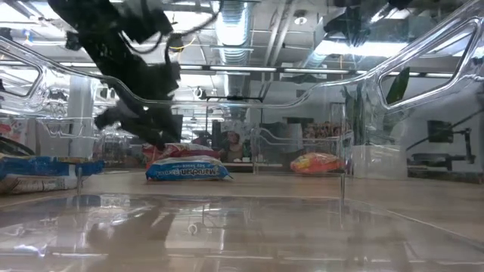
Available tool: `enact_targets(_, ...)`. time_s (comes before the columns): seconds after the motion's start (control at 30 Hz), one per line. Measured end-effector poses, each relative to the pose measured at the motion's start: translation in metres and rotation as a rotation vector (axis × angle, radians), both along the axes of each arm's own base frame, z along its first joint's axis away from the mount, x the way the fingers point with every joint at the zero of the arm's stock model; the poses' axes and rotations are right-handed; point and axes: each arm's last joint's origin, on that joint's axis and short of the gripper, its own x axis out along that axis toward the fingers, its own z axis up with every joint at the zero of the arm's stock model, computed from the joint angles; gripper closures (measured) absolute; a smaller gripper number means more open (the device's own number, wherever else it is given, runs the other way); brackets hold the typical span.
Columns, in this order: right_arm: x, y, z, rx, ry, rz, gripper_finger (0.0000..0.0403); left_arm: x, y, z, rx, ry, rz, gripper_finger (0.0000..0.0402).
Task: Sort Maruchan noodles
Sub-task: Put the top red noodle pack into the top left transparent bin
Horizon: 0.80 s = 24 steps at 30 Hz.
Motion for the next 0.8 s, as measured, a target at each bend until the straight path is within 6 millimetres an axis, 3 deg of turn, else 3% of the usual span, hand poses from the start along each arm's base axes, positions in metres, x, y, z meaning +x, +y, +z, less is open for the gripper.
enact_targets(0.37,0.013,-0.002,-0.012,0.012,0.068,0.0,0.0159,0.005,0.033,-0.023,0.156,0.183,0.029,0.0164)
enact_targets(0.53,0.017,-0.003,-0.017,0.016,0.091,0.001,0.0159,0.008,0.039,-0.022,0.178,0.147,0.061,0.0177)
enact_targets(0.63,0.018,-0.003,-0.017,0.016,0.089,0.002,0.0159,0.009,0.04,-0.019,0.212,0.138,0.064,0.0227)
enact_targets(0.8,0.017,-0.002,-0.016,0.016,0.083,0.007,0.0159,0.009,0.04,-0.018,0.251,0.148,0.089,0.0375)
